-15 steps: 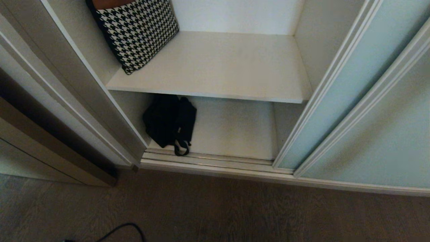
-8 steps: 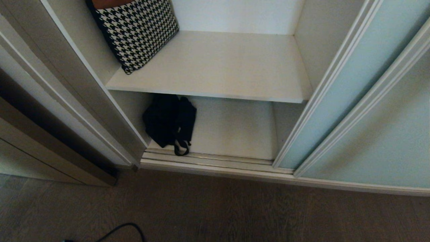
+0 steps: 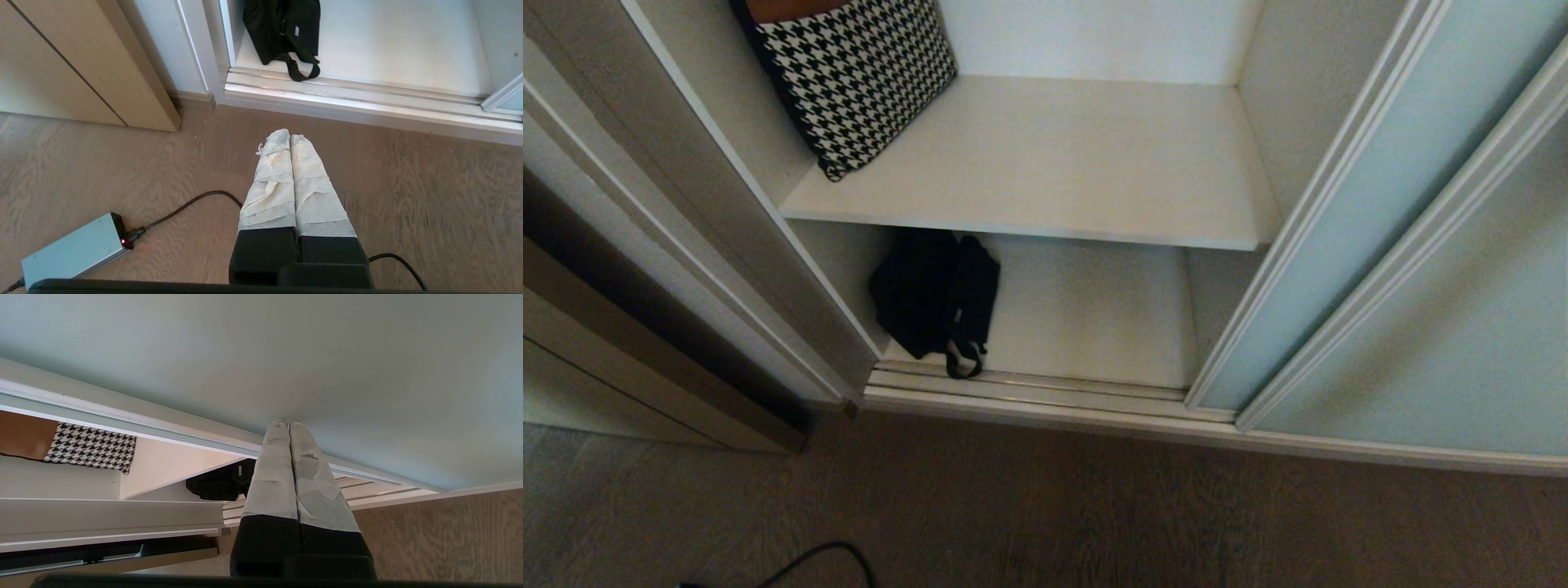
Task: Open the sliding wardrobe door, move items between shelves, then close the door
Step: Close the door
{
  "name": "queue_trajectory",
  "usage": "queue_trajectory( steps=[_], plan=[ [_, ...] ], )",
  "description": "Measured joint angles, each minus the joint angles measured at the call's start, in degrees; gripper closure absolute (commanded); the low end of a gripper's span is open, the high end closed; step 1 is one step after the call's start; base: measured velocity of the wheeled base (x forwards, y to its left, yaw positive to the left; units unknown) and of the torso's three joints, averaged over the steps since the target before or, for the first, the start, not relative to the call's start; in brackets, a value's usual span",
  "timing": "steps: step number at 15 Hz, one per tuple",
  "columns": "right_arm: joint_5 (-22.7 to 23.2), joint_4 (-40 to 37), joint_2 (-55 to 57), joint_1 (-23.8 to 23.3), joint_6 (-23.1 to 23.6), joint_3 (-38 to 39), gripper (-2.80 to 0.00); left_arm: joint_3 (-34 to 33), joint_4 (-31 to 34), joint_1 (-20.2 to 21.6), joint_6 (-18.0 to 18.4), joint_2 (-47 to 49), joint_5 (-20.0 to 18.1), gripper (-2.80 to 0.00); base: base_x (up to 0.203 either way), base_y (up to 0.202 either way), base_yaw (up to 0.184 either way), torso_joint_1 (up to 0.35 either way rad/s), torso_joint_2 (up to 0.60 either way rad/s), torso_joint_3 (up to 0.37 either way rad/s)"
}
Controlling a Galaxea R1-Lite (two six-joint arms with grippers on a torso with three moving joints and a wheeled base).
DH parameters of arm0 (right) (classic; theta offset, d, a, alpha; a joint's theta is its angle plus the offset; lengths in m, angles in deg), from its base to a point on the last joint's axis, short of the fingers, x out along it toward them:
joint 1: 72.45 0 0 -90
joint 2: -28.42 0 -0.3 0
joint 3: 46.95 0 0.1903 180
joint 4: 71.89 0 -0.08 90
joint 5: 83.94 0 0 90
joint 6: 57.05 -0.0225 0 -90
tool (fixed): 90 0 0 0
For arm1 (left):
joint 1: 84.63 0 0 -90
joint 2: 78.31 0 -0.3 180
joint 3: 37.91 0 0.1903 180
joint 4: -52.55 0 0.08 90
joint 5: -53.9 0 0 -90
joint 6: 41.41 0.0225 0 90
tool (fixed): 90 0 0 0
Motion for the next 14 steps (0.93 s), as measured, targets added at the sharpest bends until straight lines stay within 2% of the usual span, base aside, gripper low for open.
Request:
queue_trajectory(
  steps=[6,14],
  plan=[
    [-0.2,3.4,1.3,1.9,0.1,2.8,0.00,0.0,0.0,0.0,0.0,0.0,0.0,0.00,0.000,0.000,0.000,0.000,0.00,0.000],
    [-0.8,3.5,0.4,9.2,0.8,5.0,0.00,0.0,0.0,0.0,0.0,0.0,0.0,0.00,0.000,0.000,0.000,0.000,0.00,0.000]
  ],
)
